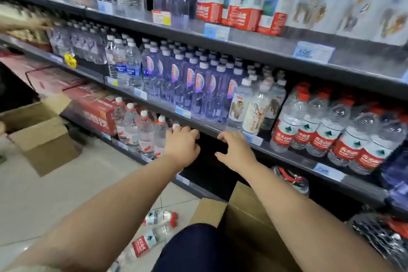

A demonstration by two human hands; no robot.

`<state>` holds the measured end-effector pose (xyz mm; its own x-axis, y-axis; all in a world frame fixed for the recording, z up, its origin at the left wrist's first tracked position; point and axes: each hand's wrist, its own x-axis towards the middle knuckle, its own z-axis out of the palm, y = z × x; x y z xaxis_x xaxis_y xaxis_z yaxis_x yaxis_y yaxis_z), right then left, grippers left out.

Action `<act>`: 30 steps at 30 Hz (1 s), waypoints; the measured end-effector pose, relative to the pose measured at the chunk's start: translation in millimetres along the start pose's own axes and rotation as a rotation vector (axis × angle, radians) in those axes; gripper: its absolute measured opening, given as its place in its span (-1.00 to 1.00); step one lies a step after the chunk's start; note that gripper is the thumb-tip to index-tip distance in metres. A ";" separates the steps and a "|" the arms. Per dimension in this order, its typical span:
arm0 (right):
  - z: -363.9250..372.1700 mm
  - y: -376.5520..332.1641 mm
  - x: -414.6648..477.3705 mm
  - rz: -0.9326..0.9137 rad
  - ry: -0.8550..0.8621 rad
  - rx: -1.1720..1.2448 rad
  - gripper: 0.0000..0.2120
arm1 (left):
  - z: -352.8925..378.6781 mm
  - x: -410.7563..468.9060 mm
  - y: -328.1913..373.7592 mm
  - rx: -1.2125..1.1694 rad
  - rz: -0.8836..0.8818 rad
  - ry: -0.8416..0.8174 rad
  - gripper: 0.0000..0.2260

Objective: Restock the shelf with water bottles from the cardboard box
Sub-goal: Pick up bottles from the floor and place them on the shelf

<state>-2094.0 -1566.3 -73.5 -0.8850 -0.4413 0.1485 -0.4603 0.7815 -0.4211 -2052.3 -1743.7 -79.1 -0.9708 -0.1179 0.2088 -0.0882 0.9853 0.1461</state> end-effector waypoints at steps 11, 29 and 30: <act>174.4 -35.6 -18.4 -0.076 -0.461 -0.037 -0.57 | 105.6 -113.0 -148.4 -0.009 -0.289 -0.276 -0.65; 443.2 1.5 -4.4 -0.140 -0.917 -0.083 -0.45 | 358.5 -157.9 -249.0 -0.080 -0.493 -0.627 -0.36; 455.2 -0.6 -6.0 -0.127 -0.941 -0.103 -0.43 | 369.4 -154.3 -253.1 -0.078 -0.489 -0.625 -0.35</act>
<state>-2056.7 -1764.9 -481.5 -0.4297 -0.6644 -0.6115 -0.5926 0.7184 -0.3642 -1962.6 -1929.2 -505.4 -0.7732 -0.4208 -0.4744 -0.5433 0.8254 0.1534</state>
